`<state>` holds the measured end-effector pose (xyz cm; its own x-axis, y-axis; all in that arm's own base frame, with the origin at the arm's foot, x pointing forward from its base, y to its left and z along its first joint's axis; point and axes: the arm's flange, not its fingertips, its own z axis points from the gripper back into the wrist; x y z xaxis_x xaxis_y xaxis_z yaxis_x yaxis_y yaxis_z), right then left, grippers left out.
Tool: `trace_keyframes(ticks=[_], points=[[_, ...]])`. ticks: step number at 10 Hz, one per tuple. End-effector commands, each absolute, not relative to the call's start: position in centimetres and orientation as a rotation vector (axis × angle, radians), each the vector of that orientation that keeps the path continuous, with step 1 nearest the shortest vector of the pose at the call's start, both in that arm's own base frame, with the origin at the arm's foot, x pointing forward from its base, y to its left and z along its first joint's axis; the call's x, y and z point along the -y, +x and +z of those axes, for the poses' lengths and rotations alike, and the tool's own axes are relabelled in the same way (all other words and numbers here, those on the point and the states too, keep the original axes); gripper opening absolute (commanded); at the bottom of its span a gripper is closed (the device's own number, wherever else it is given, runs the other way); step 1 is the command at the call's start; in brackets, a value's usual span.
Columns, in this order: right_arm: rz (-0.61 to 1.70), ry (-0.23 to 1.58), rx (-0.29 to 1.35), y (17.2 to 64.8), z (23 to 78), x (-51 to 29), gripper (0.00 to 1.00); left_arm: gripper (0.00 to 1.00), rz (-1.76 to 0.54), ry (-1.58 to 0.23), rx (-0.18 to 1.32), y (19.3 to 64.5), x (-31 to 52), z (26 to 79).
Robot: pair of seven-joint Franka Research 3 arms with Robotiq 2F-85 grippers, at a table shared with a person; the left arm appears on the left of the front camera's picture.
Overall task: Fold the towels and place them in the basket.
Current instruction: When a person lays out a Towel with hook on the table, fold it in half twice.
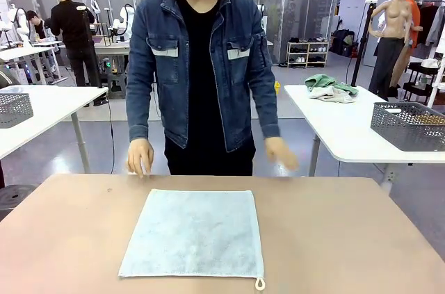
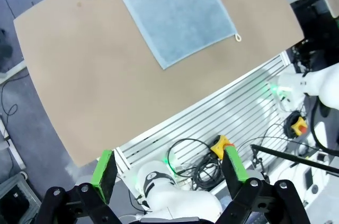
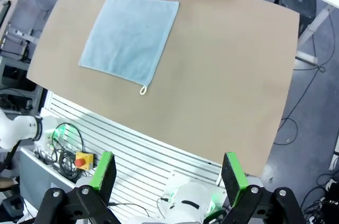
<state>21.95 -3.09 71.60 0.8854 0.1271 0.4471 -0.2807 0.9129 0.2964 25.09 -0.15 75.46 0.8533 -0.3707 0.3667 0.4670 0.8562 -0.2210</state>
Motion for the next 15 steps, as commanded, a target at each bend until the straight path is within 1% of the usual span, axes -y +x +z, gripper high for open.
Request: trace_keyframes(ticks=[1, 9, 10, 15], points=[[0.229, 0.371, 0.428, 21.71, 71.18, 2.36, 1.00, 1.00, -0.438, -0.342, 0.308, 24.77, 0.21, 76.03], [0.218, 0.376, 0.435, 21.59, 70.53, 2.31, 1.00, 1.00, -0.423, -0.355, 0.326, 25.30, 0.21, 75.90], [0.216, 0.358, 0.423, 22.00, 71.11, 2.41, 1.00, 1.00, -0.436, -0.324, 0.318, 25.29, 0.10, 75.40], [0.216, 0.358, 0.423, 22.00, 71.11, 2.41, 1.00, 1.00, -0.436, -0.324, 0.318, 25.29, 0.10, 75.40]])
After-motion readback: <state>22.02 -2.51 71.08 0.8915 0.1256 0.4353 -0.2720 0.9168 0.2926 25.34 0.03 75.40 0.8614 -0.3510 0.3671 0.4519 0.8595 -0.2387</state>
